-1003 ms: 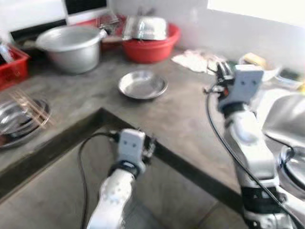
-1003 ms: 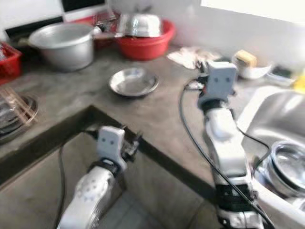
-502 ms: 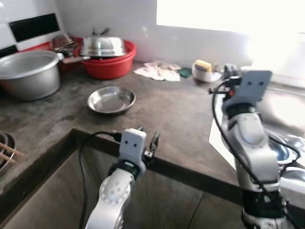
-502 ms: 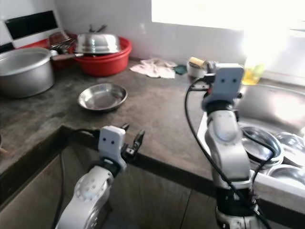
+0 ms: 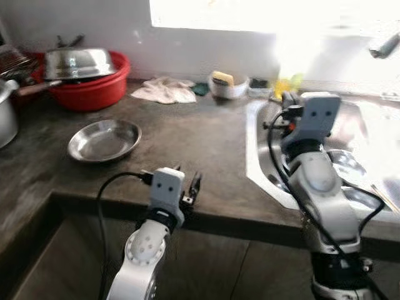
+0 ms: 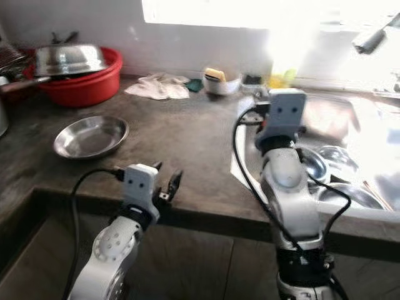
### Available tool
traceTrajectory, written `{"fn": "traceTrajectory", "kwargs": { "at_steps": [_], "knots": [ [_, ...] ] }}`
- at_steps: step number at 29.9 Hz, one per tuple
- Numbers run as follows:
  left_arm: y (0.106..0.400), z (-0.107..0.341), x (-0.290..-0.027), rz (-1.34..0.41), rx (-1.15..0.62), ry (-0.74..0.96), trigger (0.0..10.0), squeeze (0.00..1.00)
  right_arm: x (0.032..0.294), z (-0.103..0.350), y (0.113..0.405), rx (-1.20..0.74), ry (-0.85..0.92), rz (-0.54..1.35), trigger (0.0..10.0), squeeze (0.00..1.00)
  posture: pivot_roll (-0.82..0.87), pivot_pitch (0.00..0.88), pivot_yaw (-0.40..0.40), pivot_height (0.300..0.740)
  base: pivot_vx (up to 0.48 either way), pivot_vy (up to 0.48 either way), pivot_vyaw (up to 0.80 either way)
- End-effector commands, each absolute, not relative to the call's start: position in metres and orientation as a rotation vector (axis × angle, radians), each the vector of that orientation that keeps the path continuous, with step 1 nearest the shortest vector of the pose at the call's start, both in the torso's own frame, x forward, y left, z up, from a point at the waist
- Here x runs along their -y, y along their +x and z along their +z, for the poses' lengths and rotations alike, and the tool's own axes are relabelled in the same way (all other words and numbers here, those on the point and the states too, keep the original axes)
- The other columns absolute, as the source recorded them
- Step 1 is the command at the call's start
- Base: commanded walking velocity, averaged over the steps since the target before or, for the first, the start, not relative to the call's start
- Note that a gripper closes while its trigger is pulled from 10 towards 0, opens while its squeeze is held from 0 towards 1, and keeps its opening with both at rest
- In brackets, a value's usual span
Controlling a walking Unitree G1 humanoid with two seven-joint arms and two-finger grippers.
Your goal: Kitchen organization
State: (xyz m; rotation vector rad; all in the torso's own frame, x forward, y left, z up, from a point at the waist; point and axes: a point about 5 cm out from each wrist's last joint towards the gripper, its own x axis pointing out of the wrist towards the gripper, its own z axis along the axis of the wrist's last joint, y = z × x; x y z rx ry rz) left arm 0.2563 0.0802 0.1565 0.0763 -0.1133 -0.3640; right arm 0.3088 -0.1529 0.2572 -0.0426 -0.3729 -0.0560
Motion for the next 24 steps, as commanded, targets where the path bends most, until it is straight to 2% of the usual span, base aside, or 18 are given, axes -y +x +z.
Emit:
{"fn": "traceTrajectory", "kwargs": {
  "at_steps": [1,2,4,5,14,24],
  "knots": [
    [0.256,0.155,-0.083,-0.352,0.108,0.082,10.0,0.0,0.151,0.262,0.308,0.388,-0.052,-0.06,0.0,0.0,0.03,0.05,-0.002,0.74,0.0,0.0,0.0],
    [0.256,0.155,-0.083,-0.353,0.109,0.078,10.0,0.0,0.151,0.262,0.308,0.388,-0.054,-0.061,0.0,0.0,0.03,0.05,-0.002,0.74,0.0,0.0,0.0],
    [0.256,0.155,-0.083,-0.356,0.107,0.095,10.0,0.0,0.151,0.26,0.308,0.377,-0.065,-0.06,3.2,0.0,0.03,0.05,-0.002,0.74,0.0,0.0,0.0],
    [0.255,0.155,-0.083,-0.358,0.112,0.099,10.0,0.0,0.151,0.259,0.309,0.367,-0.07,-0.06,10.0,0.0,0.03,0.05,-0.002,0.74,0.0,0.0,0.0],
    [0.254,0.156,-0.08,-0.379,0.125,0.115,10.0,0.0,0.153,0.257,0.311,0.346,-0.079,-0.07,10.0,0.0,0.03,0.051,0.005,0.74,0.273,-0.318,0.0],
    [0.254,0.155,-0.08,-0.388,0.117,0.121,10.0,0.0,0.169,0.246,0.316,0.251,-0.134,-0.155,10.0,0.0,0.03,0.051,0.005,0.74,0.276,-0.389,0.0]
  ]
}}
